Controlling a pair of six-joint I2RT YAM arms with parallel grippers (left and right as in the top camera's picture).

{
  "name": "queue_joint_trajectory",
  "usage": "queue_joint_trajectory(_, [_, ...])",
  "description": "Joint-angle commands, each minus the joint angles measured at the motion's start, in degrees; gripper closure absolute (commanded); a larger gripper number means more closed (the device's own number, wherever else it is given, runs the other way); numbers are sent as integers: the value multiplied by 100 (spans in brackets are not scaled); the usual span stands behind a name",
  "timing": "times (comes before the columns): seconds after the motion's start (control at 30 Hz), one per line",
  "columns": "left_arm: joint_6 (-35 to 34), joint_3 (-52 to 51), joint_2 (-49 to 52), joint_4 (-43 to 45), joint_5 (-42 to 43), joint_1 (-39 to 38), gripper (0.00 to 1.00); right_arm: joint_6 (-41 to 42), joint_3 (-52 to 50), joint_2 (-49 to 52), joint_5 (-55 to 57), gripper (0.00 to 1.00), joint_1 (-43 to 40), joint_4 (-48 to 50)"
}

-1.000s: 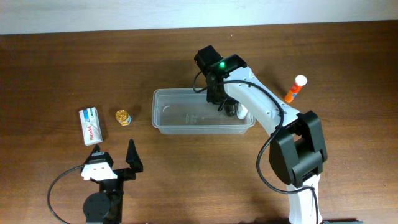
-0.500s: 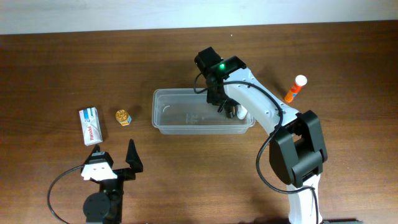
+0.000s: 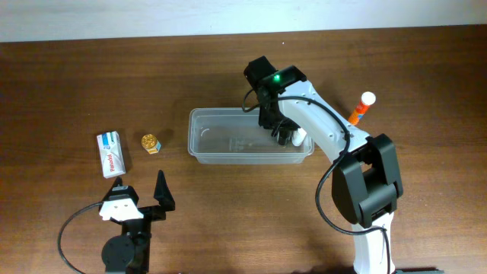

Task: Pack container
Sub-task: 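Carry the black bottle into the container beside the spray bottle, then release the black bottle and move the right gripper to the orange tube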

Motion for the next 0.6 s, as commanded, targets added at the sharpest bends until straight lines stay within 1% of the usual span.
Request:
queue_joint_trajectory(0.0, [114,-7,-50,-28,42,35,1,7,341,-20,120,57,-31,-116])
queue_joint_trajectory(0.13, [114,-7,-50,-31,42,35,1,7,612,-28,120,56,-31,-326])
queue_joint_trajectory(0.33, [114,-7,-50,-28,42,35,1,-42,1349,-39,116,55,-22,-896])
queue_joint_trajectory(0.57, [114,-7,-50,-28,42,35,1,-284,2876,-50,72,48,-26,-1993])
